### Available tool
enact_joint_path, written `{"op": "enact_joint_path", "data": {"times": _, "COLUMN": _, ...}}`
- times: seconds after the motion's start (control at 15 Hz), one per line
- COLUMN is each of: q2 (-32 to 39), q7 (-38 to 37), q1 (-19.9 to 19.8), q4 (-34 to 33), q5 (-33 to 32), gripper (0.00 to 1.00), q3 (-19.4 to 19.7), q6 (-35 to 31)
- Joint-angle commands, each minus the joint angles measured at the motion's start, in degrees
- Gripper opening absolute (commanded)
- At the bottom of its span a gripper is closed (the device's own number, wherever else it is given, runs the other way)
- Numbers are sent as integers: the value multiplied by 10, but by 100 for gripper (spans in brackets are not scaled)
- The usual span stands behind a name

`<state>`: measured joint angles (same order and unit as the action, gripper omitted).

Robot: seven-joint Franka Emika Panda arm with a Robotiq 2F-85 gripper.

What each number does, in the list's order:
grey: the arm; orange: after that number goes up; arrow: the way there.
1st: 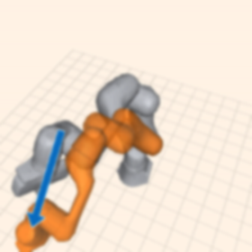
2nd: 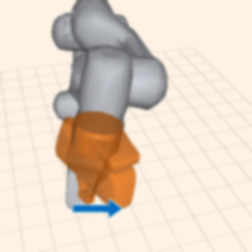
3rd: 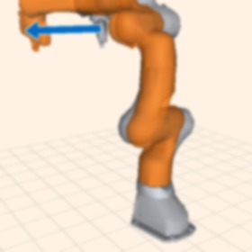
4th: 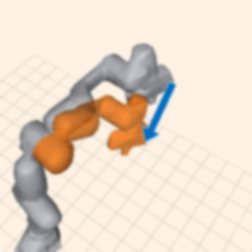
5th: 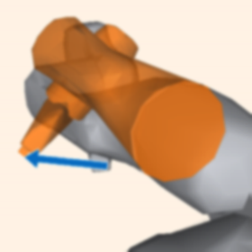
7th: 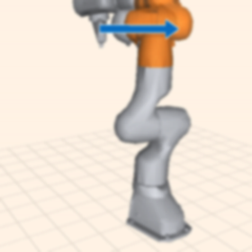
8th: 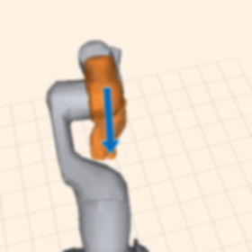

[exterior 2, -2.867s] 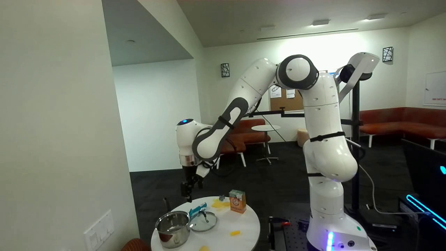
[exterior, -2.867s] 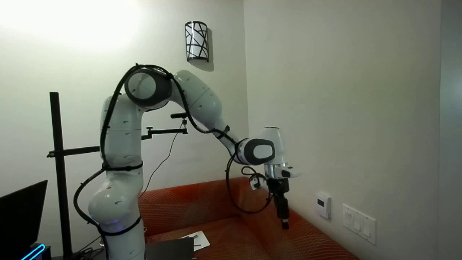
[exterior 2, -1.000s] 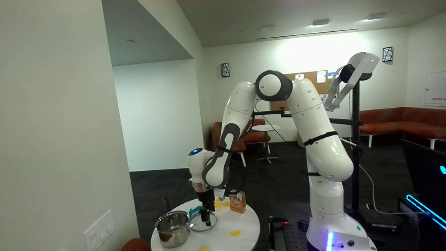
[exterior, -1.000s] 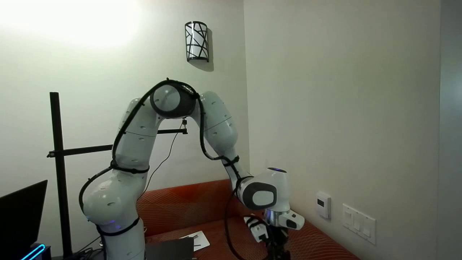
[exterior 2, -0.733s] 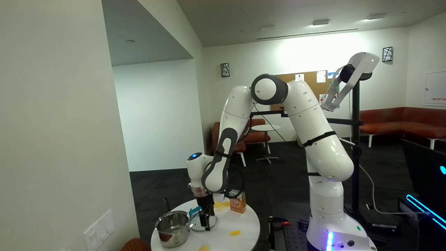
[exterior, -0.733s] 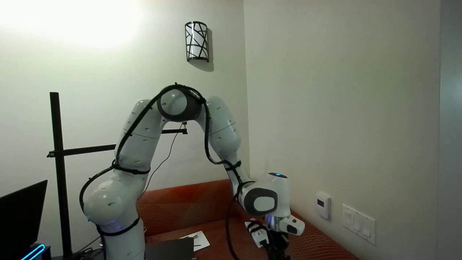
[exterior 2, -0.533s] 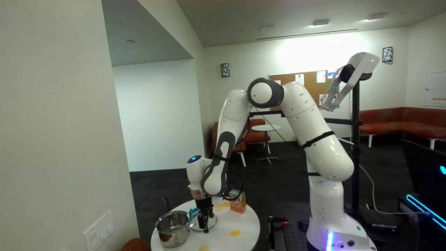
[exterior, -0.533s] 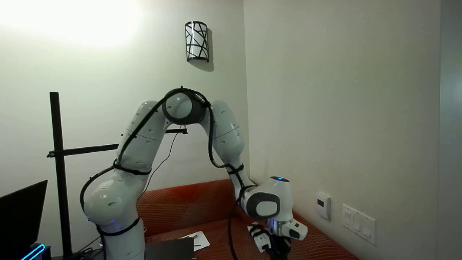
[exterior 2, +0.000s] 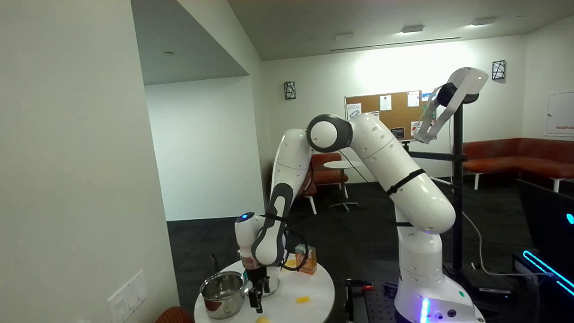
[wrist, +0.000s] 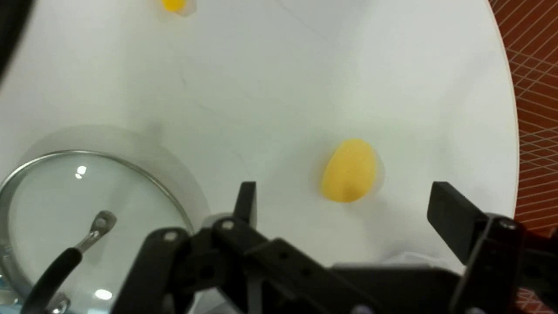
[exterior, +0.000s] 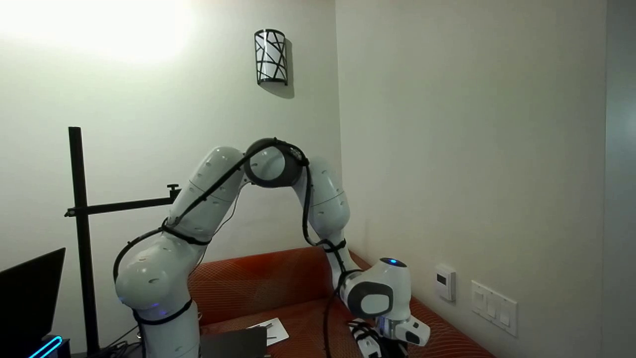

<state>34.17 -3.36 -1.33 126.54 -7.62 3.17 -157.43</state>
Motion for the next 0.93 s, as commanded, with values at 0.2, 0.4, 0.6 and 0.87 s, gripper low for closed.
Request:
{"op": "enact_joint_path", "data": {"times": 0.2, "q2": 43, "q7": 29, "q1": -7, "q4": -34, "q5": 26, "gripper": 100, "q3": -20, "q6": 7}}
{"op": "enact_joint_path", "data": {"times": 0.4, "q2": 56, "q7": 17, "q1": 1, "q4": -38, "q5": 25, "gripper": 100, "q3": -11, "q6": 7}}
{"op": "enact_joint_path", "data": {"times": 0.6, "q2": 68, "q7": -6, "q1": 15, "q4": -40, "q5": 23, "gripper": 100, "q3": 6, "q6": -12}}
{"op": "enact_joint_path", "data": {"times": 0.87, "q2": 80, "q7": -20, "q1": 17, "q4": -43, "q5": 29, "gripper": 100, "q3": 13, "q6": -46}}
